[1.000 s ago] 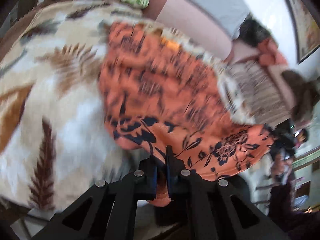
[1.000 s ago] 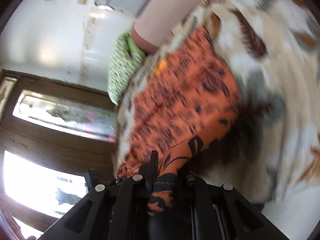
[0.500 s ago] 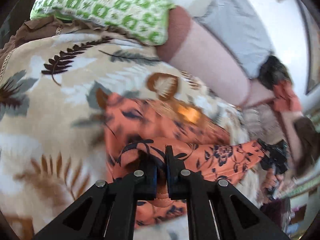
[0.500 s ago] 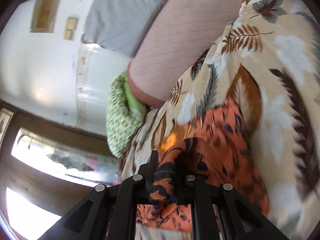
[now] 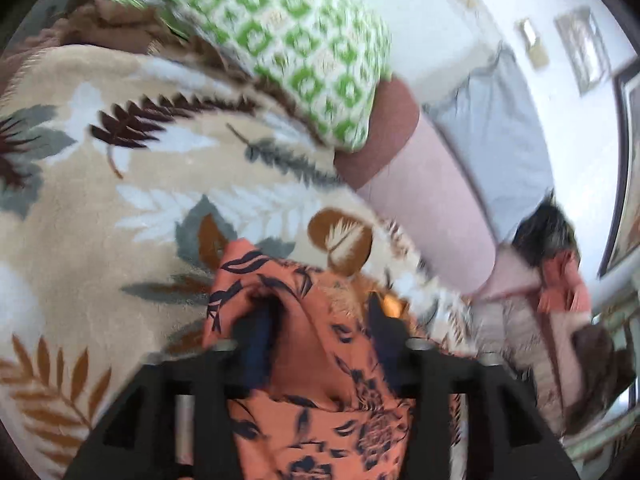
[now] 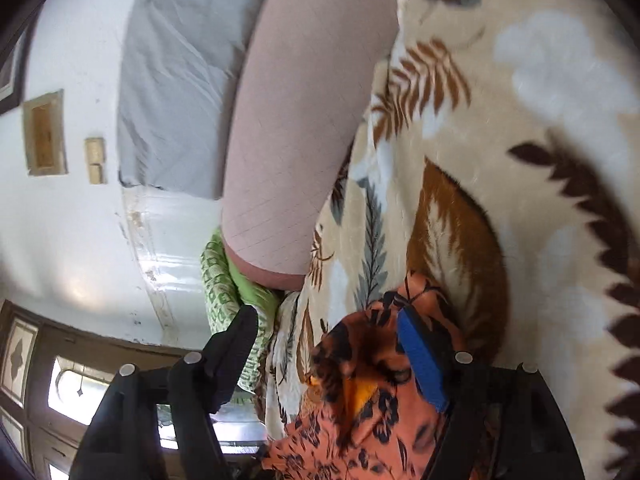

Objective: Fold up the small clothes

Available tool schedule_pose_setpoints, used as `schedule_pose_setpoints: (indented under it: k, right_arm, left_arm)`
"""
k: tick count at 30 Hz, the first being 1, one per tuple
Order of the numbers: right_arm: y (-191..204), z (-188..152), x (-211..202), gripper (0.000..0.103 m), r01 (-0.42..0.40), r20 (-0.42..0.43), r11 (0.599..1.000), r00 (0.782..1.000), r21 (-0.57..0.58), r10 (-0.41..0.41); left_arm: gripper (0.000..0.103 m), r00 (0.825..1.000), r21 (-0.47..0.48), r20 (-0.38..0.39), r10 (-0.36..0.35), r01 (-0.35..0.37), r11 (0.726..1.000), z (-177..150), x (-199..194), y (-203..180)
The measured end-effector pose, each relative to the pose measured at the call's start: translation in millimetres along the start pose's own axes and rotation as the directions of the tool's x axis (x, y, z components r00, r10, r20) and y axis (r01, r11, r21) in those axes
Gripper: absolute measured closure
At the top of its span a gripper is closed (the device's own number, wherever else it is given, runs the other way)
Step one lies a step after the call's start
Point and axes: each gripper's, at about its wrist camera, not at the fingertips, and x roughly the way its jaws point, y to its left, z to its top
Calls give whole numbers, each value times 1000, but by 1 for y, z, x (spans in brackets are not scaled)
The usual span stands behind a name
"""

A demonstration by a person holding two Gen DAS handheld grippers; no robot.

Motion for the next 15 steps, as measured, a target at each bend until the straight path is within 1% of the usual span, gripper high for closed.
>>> schedule_pose_setpoints:
  k: [1,2,3,4,5,7,9,10,11,12,13,14,15]
  right_arm:
    - [16,-12,-14,28,45,-9,996,999,-77,-45]
    - [16,-12,-14,28,45,-9,996,999,-77,-45]
    - [29,-22,-18,28,83,-34,986,995,-148,-89]
    - [43,-36,-18,28,121,-66,966,988,-228,-139]
    - [52,-50,-15,28,144,-90,946,980,-289,-176]
    - [69,-85,-3,28,170,-162,893,953,-417,-257]
    - [78,-125,18,30,180,-235,845,913,-503,-334]
    - [79,-145,30,34,186,-256,818,892,-544,-373]
    - [79,-167,45,42,191,-273,783,867,-592,-417]
    - [78,-182,58,47,189,-287,758,847,-624,-448]
    - [70,-213,82,56,185,-312,707,801,-682,-510]
    - [70,-213,82,60,185,-312,707,801,-682,-510]
    - [63,-231,107,60,198,-308,666,768,-720,-562]
  left_arm:
    - [29,997,-5,79,15,-14,1000,-3,-14,-4]
    - [20,989,-1,146,12,-12,1000,-5,-26,-7]
    - [15,978,4,207,6,-7,1000,-8,-38,-11]
    - [15,970,-6,238,37,-37,999,-12,-48,-15]
    - [15,970,-21,230,82,-79,997,-15,-53,-18]
    - [15,971,-20,203,128,-127,992,-26,-60,-24]
    - [15,967,-25,146,210,-209,978,-44,-59,-26]
    - [15,968,-16,105,227,-227,974,-56,-54,-26]
    - [15,973,5,74,217,-218,976,-67,-49,-26]
    - [15,976,43,16,217,-217,975,-77,-37,-26]
    - [16,974,69,-19,226,-224,972,-81,-30,-26]
    - [16,971,98,-45,235,-230,968,-84,-22,-26]
    - [16,969,132,-70,235,-225,965,-87,-15,-27]
